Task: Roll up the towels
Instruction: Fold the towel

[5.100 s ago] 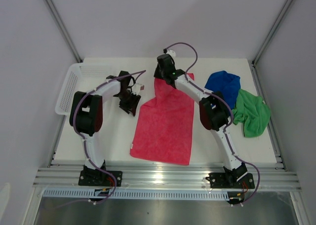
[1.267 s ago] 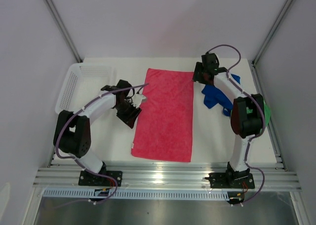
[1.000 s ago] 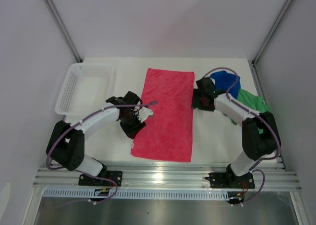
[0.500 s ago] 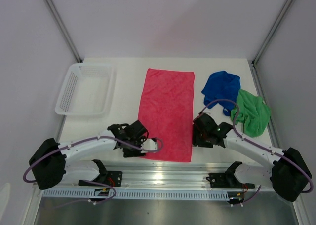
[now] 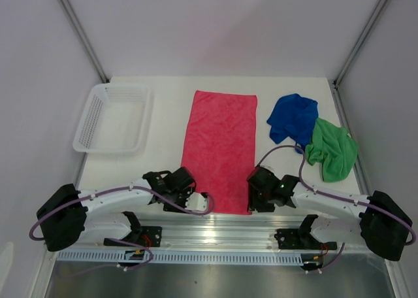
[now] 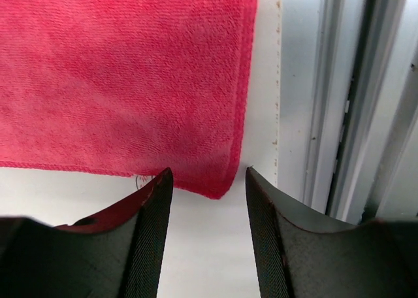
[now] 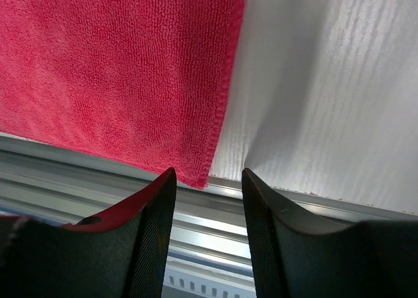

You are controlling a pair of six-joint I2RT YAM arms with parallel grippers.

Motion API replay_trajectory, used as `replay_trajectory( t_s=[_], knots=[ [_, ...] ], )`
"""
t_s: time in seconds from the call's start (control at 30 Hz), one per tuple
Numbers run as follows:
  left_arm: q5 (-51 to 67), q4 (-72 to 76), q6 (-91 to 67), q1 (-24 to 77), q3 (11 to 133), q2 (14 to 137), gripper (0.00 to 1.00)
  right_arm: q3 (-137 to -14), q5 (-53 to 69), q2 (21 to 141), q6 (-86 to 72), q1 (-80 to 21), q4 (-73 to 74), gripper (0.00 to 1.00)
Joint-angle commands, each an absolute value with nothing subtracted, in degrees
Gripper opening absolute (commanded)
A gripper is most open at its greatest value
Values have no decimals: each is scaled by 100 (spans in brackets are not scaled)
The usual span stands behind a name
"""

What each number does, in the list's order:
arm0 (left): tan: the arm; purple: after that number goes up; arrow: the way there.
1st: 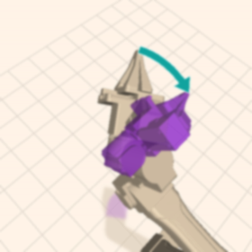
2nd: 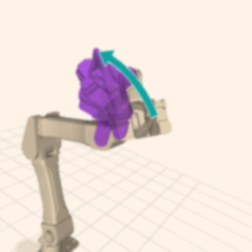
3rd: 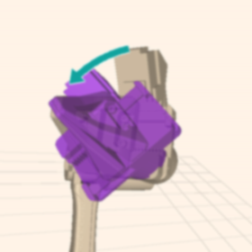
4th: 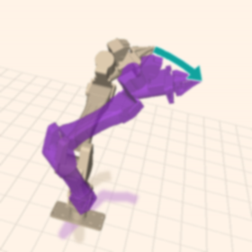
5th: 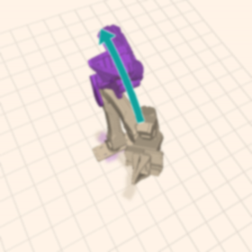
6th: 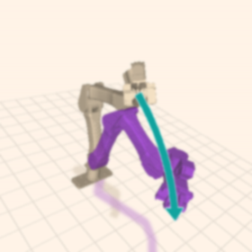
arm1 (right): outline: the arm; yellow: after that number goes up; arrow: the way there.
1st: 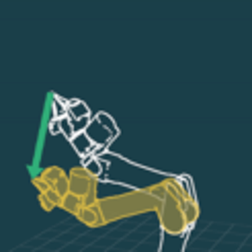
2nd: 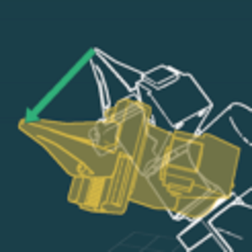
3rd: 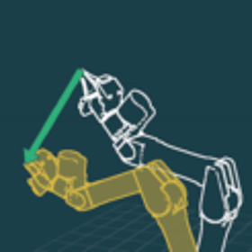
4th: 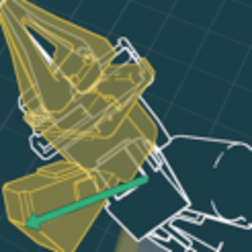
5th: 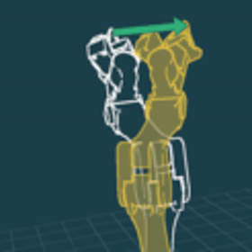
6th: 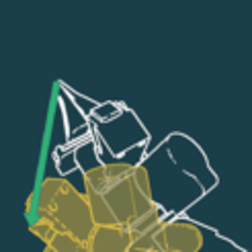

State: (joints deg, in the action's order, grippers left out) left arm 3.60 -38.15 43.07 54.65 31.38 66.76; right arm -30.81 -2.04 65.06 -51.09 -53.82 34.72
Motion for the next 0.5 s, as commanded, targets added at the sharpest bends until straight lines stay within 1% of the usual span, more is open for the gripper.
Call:
replay_trajectory(
  t_s=[0.0,0.13,0.17,0.23,0.27,0.33,0.37,0.4,0.43,0.47],
  knots=[
    [352,-3402,4289,5537,3033,6908,52,-3041,-132,6609,-5335,-5484,3217,48],
    [185,-3147,4193,5537,2971,7101,50,-2953,-88,6627,-5352,-5502,3129,47],
    [185,-3190,4175,5537,2988,7136,46,-2927,-70,6627,-5370,-5502,3085,46],
    [211,-3199,4140,5537,3006,7137,43,-2883,-70,6679,-5396,-5502,2927,44],
    [272,-3225,4122,5537,3006,7137,37,-2831,25,6714,-5414,-5502,2866,42],
    [316,-3287,4113,5537,3023,7119,33,-2786,132,6829,-5432,-5502,2743,40],
    [343,-3331,4078,5537,3050,7119,27,-2760,141,6864,-5432,-5502,2742,37],
    [395,-3435,4069,5537,3067,7102,24,-2751,141,6873,-5432,-5502,2733,31],
    [413,-3480,4052,5537,3076,7075,21,-2751,132,6873,-5440,-5502,2742,28],
    [439,-3524,4008,5537,3076,7049,15,-2760,132,6864,-5432,-5502,2760,24]
  ],
)
